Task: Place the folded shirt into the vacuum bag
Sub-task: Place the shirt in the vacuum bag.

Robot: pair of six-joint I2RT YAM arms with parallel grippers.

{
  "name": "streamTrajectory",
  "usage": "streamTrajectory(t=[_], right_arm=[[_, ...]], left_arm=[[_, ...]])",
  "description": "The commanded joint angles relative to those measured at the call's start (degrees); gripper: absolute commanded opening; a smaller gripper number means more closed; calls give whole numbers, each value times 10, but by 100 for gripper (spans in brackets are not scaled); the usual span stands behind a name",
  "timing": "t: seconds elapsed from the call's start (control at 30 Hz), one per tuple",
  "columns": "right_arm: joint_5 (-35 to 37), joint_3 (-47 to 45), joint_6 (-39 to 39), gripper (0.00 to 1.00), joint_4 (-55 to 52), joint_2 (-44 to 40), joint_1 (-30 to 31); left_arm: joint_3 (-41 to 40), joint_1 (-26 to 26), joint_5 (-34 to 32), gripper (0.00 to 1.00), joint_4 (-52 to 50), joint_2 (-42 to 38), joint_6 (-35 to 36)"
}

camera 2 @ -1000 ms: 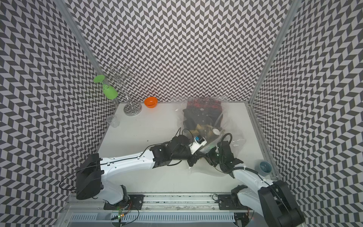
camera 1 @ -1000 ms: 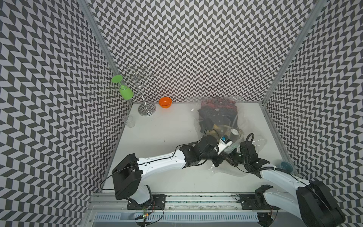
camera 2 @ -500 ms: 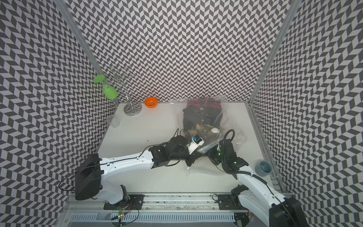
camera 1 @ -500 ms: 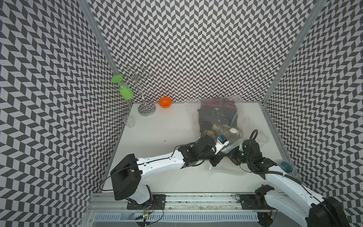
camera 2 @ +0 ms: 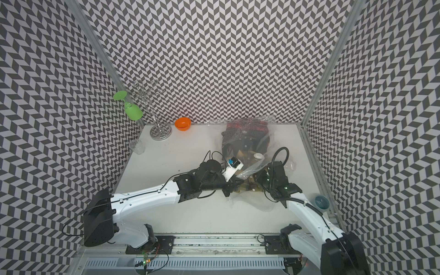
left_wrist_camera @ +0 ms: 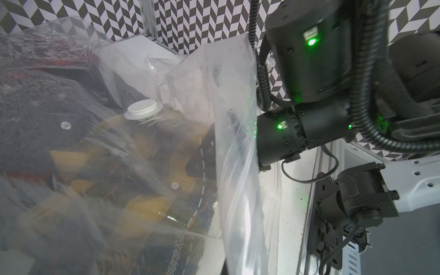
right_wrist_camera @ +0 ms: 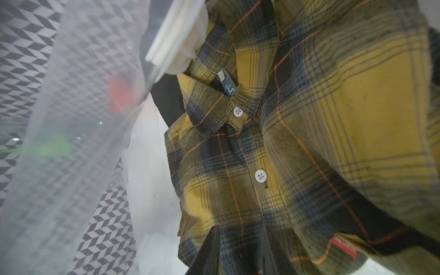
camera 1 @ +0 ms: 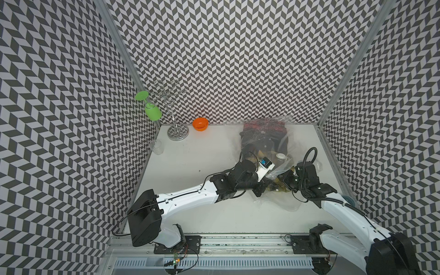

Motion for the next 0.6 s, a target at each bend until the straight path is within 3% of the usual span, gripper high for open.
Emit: streamTrajectory(t=[0.0,0.13,0.23,0.37,0.57], right_arm=[[50,-15,24,21,39,37,-44],[16,-61,-28,21,27,63,-134],[-26,-52,-83,28,33,73,-138],[-56,-11,-113,41,-23,51,-98],[18,9,-78,56,-136,-109,24]], left_arm=[[2,-8,16,1,19,-2,-5],[-34,-8,5,2,7,0,-5],[-40,-8,15,4,7,8,-11],[-35,-10,26,5,22,31,-17],[-13,-1,14,7,23,47,-25]])
